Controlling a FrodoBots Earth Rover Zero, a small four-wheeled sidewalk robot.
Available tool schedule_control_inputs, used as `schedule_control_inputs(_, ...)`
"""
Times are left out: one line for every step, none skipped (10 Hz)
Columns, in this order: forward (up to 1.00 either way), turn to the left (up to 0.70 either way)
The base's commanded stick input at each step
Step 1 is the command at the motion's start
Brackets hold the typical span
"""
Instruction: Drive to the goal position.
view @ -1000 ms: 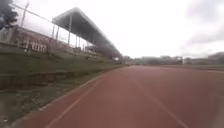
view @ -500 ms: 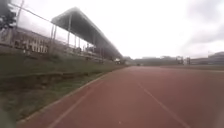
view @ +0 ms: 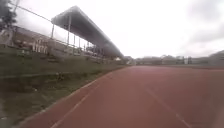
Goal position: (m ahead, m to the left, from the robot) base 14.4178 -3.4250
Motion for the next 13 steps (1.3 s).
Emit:
schedule_control_inputs(0.7, -0.34)
schedule_control_inputs(0.7, -0.34)
schedule_control_inputs(0.7, 0.01)
schedule_control_inputs(0.7, 0.01)
schedule_control_inputs(0.7, 0.01)
schedule_control_inputs(0.7, 0.01)
schedule_control_inputs(0.7, 0.01)
schedule_control_inputs(0.7, 0.01)
schedule_control_inputs(0.7, 0.01)
schedule_control_inputs(0.7, 0.01)
schedule_control_inputs(0.7, 0.01)
schedule_control_inputs(0.7, 0.01)
schedule_control_inputs(0.7, 0.01)
